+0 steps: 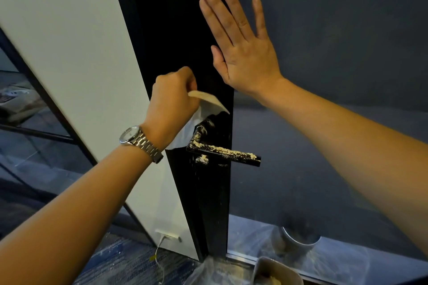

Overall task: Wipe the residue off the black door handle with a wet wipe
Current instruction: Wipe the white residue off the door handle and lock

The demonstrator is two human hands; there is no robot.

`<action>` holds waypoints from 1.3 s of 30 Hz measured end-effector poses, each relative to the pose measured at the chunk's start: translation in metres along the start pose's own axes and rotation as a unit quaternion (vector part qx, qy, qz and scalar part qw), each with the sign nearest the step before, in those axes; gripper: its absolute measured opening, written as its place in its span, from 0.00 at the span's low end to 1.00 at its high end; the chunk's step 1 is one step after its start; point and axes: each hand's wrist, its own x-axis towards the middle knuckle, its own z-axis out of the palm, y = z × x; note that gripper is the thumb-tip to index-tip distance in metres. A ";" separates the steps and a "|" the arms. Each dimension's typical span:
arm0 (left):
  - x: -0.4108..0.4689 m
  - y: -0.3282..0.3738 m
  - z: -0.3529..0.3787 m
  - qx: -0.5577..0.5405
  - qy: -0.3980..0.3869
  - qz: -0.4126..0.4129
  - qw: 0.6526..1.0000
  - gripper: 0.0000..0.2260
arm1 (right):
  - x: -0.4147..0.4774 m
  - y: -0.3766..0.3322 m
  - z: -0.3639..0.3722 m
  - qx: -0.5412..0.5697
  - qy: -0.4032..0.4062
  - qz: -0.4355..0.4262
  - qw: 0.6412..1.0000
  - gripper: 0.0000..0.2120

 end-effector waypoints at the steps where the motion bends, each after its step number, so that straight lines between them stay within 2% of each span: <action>1: 0.000 0.003 0.000 -0.002 0.006 0.016 1.000 0.02 | 0.000 0.000 0.000 0.001 -0.001 0.001 1.000 0.26; 4: -0.012 0.004 0.008 0.028 -0.068 0.097 0.992 0.02 | 0.001 -0.001 -0.001 0.003 0.004 0.000 1.000 0.26; 6: -0.023 -0.001 0.017 0.048 -0.134 0.116 0.983 0.04 | 0.001 -0.002 -0.002 0.001 0.004 0.001 1.000 0.25; 9: -0.029 -0.007 0.015 0.041 -0.169 0.121 0.977 0.09 | 0.001 -0.001 -0.003 0.003 0.003 0.003 1.000 0.25; 13: -0.031 -0.018 0.003 0.002 -0.146 0.035 0.989 0.10 | 0.001 -0.002 -0.003 0.006 -0.005 0.004 1.000 0.25; 18: -0.043 0.001 0.012 0.035 -0.187 0.072 0.979 0.11 | 0.000 -0.003 -0.002 0.005 -0.009 0.009 1.000 0.25; 22: -0.043 -0.004 0.010 0.009 -0.135 0.029 0.990 0.10 | -0.008 -0.002 0.001 -0.005 -0.012 -0.020 1.000 0.25; 26: -0.046 0.002 0.015 0.033 -0.196 0.103 0.974 0.11 | -0.015 0.000 0.006 -0.027 -0.004 -0.056 0.998 0.24; 31: -0.036 -0.006 0.006 -0.001 -0.141 0.026 0.990 0.14 | -0.016 0.001 0.009 -0.042 0.008 -0.069 0.997 0.25; 35: -0.039 0.015 0.008 0.035 -0.215 0.109 0.970 0.22 | -0.016 0.001 0.010 -0.045 0.014 -0.068 0.997 0.25; 39: -0.030 -0.004 0.004 0.030 -0.150 0.040 0.987 0.16 | -0.017 -0.001 0.010 -0.038 0.016 -0.064 0.997 0.25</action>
